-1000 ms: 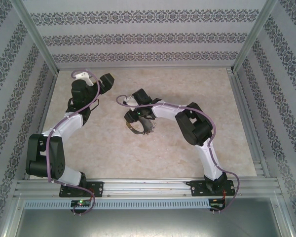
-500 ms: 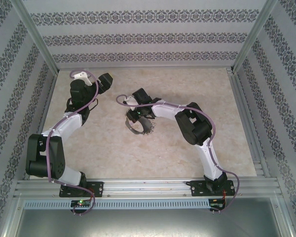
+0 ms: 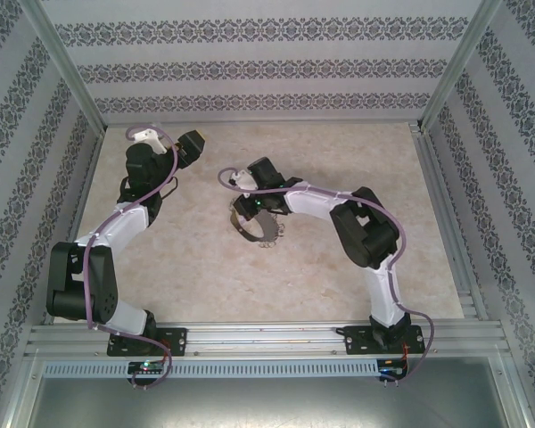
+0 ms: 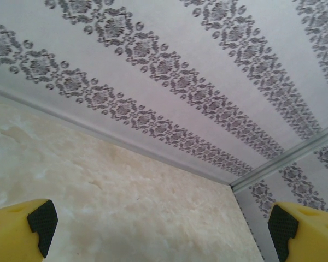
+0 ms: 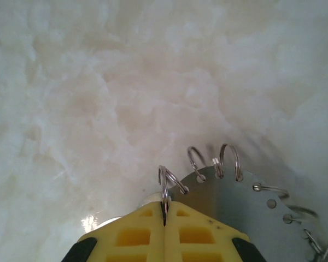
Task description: Put the keys on the keyring
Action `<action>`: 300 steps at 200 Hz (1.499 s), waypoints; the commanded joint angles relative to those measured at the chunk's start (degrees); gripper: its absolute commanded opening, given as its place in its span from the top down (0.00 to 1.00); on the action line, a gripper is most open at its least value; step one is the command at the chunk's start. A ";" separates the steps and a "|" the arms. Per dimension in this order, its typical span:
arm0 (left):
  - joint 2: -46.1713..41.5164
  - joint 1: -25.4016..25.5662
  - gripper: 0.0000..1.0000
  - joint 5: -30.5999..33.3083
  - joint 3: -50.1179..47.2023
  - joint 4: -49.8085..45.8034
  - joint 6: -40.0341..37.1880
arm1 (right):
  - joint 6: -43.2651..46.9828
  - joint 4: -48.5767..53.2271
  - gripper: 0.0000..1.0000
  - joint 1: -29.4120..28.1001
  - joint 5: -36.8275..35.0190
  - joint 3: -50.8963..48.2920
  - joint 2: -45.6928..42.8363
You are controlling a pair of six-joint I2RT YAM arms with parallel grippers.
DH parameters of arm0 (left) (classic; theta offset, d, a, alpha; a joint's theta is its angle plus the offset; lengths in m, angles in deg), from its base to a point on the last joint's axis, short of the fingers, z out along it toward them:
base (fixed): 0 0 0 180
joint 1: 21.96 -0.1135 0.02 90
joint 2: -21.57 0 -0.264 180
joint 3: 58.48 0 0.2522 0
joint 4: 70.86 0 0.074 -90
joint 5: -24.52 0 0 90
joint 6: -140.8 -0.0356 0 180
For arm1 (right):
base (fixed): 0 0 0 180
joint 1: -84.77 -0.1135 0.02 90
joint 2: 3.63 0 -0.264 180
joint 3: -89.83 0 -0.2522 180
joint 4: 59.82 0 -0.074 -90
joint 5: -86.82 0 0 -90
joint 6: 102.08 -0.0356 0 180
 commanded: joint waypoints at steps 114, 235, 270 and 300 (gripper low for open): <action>7.81 6.30 0.10 -29.48 8.14 9.94 0.58 | -11.64 -22.07 1.00 12.90 10.84 -23.03 -29.65; 10.32 19.43 0.33 -36.21 16.42 -7.51 -11.27 | -18.96 -28.95 1.00 20.68 19.14 -31.01 -40.17; 12.00 20.59 0.43 -35.94 18.08 -8.45 -11.88 | -19.15 -29.79 1.00 20.91 22.63 -31.24 -40.45; 12.65 20.60 0.47 -34.99 18.96 -8.27 -12.22 | -18.80 -29.88 1.00 20.93 24.48 -30.98 -40.29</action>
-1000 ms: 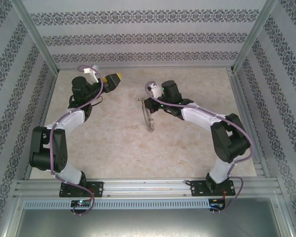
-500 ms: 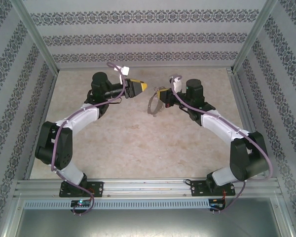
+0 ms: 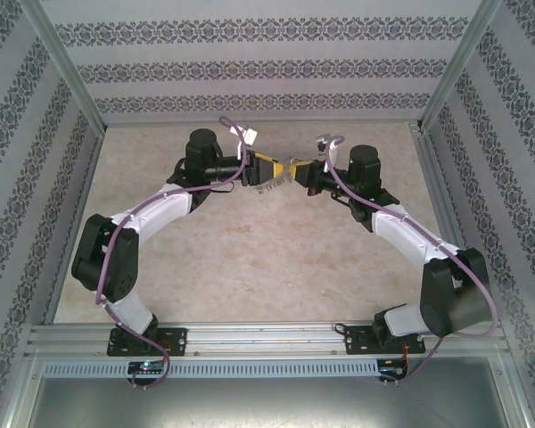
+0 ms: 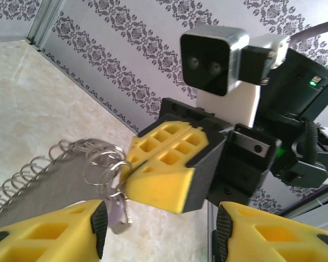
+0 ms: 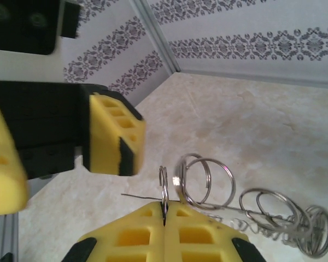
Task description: Put the keys on the keyring
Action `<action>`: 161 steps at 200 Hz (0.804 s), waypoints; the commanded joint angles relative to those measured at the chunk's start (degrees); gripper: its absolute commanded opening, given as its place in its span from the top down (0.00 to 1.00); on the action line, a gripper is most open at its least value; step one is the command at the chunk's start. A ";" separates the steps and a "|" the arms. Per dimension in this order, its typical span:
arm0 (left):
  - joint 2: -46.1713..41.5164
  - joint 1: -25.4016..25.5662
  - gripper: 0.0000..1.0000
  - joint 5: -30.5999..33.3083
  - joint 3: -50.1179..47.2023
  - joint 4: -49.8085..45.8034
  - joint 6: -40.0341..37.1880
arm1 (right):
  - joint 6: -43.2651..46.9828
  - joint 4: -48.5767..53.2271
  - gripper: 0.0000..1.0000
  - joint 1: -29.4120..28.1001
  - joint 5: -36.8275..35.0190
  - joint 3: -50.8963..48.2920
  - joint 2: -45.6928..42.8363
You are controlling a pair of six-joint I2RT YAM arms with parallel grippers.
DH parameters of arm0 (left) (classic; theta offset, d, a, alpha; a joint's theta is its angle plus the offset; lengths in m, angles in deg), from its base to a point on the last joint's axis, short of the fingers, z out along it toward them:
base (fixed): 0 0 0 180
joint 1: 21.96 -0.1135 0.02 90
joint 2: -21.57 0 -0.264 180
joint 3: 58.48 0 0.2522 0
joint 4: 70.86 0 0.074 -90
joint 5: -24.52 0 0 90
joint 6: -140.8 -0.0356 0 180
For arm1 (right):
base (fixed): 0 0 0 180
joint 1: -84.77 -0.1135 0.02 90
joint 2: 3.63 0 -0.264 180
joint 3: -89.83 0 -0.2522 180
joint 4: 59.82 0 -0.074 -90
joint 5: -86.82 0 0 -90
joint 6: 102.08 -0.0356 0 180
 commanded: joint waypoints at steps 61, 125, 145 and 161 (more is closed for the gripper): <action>0.85 0.81 0.58 -0.95 2.88 -0.77 -1.88 | -0.40 -3.98 1.00 0.44 7.43 0.44 -1.08; 1.01 1.15 0.58 -1.74 1.83 -0.41 -2.24 | -1.17 -4.51 1.00 0.44 8.47 0.68 -0.92; 1.02 1.17 0.58 -2.18 1.83 -0.62 -2.24 | -1.26 -4.53 1.00 0.45 8.19 0.84 -0.75; 1.10 1.30 0.59 -2.52 1.83 -0.38 -2.16 | -1.34 -4.52 1.00 0.47 8.17 0.99 -0.42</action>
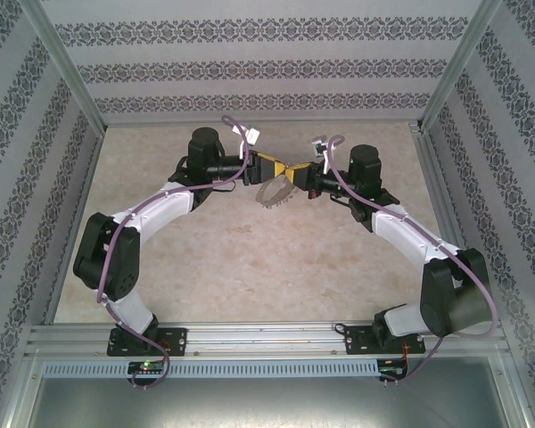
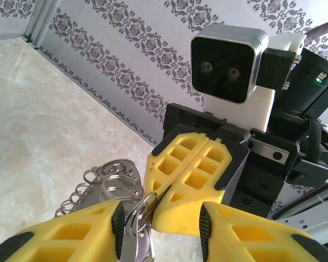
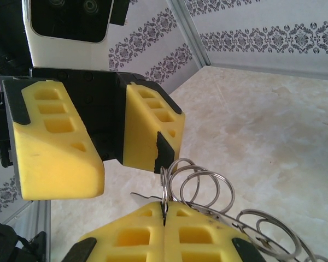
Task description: Put the keys on the keyring
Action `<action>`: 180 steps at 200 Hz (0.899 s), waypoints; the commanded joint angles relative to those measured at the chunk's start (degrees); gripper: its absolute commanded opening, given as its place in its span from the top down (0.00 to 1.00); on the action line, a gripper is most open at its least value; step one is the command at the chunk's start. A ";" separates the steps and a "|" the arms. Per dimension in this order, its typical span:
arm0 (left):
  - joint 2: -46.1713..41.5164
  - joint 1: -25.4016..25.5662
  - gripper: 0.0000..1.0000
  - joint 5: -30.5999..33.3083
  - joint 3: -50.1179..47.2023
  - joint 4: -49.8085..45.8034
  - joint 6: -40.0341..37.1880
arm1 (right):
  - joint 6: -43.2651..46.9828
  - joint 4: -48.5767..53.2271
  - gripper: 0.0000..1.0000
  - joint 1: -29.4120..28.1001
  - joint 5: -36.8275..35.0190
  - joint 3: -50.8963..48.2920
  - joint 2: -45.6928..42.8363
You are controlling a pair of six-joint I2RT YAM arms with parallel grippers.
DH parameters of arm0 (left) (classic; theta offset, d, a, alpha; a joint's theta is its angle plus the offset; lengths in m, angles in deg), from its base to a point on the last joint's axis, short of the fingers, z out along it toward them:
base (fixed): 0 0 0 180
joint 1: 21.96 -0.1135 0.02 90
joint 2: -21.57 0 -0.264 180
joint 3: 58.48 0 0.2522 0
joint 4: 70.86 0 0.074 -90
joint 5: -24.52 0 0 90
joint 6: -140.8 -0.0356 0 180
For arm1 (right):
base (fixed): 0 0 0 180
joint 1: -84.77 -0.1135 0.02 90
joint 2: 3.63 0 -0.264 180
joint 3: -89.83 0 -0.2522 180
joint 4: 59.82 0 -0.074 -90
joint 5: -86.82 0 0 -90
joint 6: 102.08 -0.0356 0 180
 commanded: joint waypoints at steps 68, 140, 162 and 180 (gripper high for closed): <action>0.73 0.71 0.66 -3.47 0.23 0.66 -1.43 | -0.75 -4.03 1.00 0.43 1.99 1.60 0.34; 1.43 1.27 0.72 -4.51 0.82 -0.49 -2.62 | -1.15 -4.29 1.00 0.46 2.59 2.45 1.53; 1.44 1.44 0.75 -4.14 1.44 -2.35 -4.15 | -1.15 -4.22 1.00 0.50 2.60 2.51 1.48; 1.26 1.50 0.79 -3.52 1.52 -4.07 -5.63 | -1.10 -4.14 1.00 0.52 2.75 2.60 1.39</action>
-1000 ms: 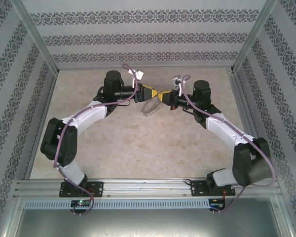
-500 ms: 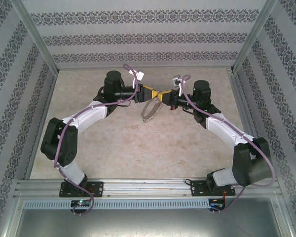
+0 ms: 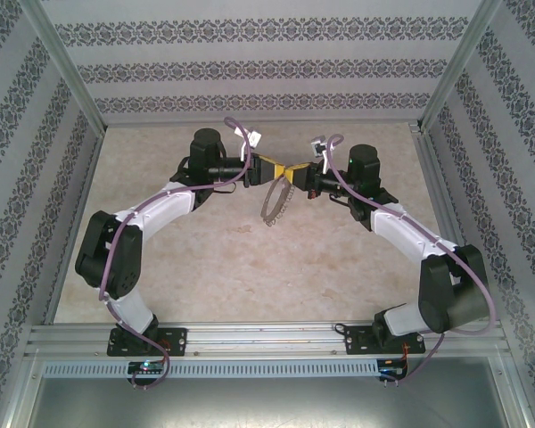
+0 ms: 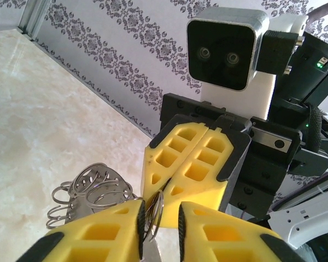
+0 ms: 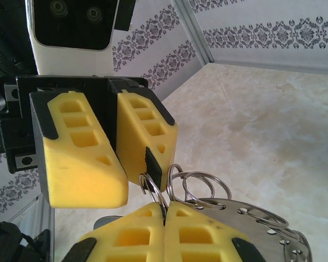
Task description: Put the keys on the keyring
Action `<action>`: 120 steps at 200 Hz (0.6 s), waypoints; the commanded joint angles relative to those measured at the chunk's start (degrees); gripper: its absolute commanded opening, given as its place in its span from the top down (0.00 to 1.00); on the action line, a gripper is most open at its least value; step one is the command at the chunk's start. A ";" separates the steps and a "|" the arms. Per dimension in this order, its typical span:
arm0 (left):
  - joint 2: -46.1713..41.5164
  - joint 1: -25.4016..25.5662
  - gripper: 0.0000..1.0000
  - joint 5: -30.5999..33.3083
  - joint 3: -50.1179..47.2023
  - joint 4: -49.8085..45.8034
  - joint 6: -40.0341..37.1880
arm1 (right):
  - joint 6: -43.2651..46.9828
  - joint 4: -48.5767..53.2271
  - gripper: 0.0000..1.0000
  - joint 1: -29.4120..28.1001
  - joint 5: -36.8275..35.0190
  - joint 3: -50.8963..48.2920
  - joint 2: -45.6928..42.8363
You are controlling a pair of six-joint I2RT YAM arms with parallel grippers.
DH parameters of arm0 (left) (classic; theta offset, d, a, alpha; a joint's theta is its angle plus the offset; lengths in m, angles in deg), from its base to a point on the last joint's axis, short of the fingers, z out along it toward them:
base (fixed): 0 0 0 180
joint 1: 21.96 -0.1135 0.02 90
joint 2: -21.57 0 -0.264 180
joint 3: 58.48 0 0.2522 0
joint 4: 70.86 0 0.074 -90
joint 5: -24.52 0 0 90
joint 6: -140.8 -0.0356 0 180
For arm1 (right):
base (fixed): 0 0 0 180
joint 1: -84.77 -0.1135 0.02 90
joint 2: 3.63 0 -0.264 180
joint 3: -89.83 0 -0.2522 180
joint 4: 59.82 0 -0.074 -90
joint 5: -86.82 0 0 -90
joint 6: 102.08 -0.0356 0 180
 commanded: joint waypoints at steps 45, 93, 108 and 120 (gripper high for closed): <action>-0.46 1.83 0.86 -0.05 2.24 -7.42 -7.54 | -0.56 -3.09 1.00 0.24 2.10 2.88 0.63; -0.48 2.54 1.00 0.42 2.61 -6.54 -7.83 | -0.97 -3.09 1.00 0.10 2.07 3.16 0.86; -0.88 2.60 1.00 1.54 2.14 -5.00 -7.06 | -1.17 -2.86 0.97 0.46 1.14 2.89 0.17; -1.57 2.55 1.00 3.04 1.44 -3.61 -6.81 | -1.58 -3.00 0.80 1.24 0.11 2.11 -0.94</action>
